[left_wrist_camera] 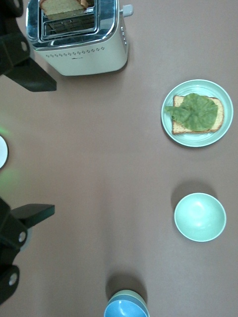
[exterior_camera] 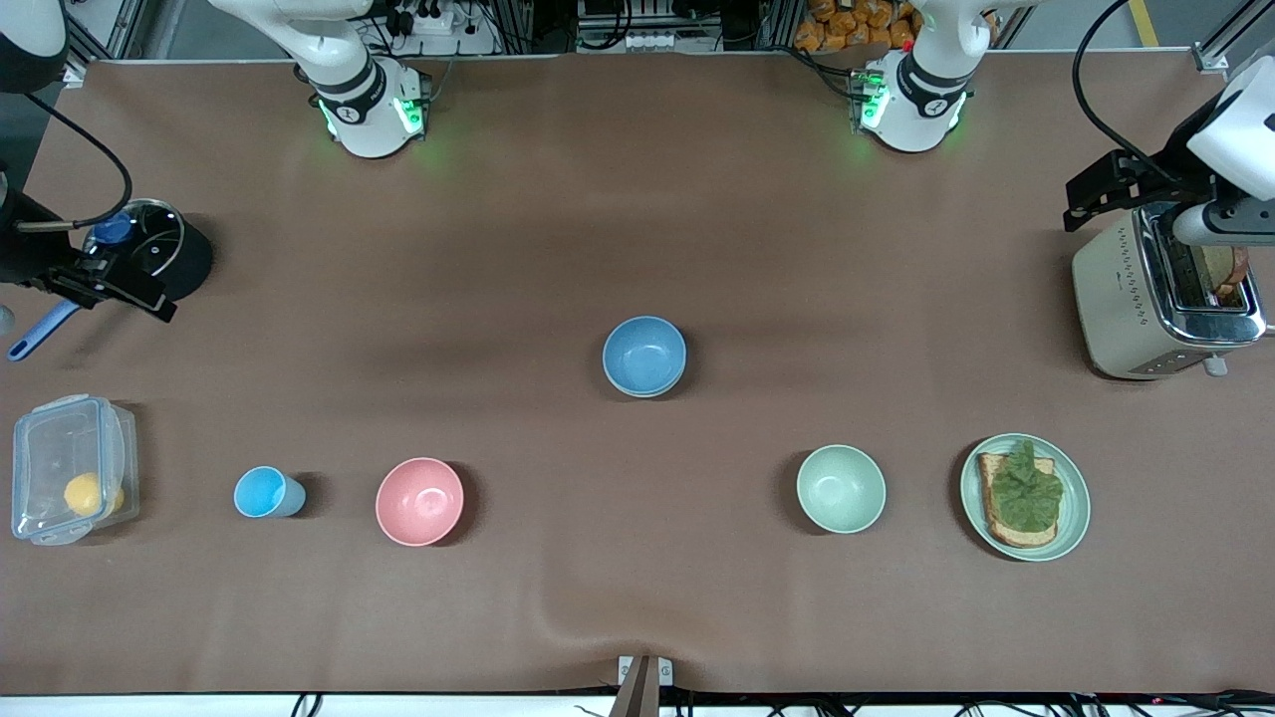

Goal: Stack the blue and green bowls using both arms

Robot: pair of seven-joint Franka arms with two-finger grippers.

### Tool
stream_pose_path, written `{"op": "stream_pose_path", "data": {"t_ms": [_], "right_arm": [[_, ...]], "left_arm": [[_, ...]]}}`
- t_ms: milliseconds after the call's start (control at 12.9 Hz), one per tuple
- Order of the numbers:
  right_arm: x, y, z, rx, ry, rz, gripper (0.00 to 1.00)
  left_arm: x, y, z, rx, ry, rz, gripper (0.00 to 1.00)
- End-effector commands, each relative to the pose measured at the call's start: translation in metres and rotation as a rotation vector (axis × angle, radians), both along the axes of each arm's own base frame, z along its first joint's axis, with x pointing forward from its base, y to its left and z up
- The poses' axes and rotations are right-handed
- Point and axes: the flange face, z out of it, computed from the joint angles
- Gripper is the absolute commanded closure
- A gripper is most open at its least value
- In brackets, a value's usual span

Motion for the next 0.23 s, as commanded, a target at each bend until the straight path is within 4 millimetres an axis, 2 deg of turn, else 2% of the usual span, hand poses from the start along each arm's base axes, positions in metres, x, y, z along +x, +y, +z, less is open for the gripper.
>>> {"op": "stream_pose_path", "data": {"t_ms": [0,155], "right_arm": [[-0.0081,-0.0014,0.003,-0.02,-0.011,0.057,0.0],[-0.0079,0.0054,0.0037,-0.031,-0.012,0.08,0.0]], "left_arm": [[-0.0016,0.0013,0.0087,0.007,-0.034,-0.004,0.0],[-0.0016,0.0013,0.0087,0.007,-0.034,-0.004,0.0]]}}
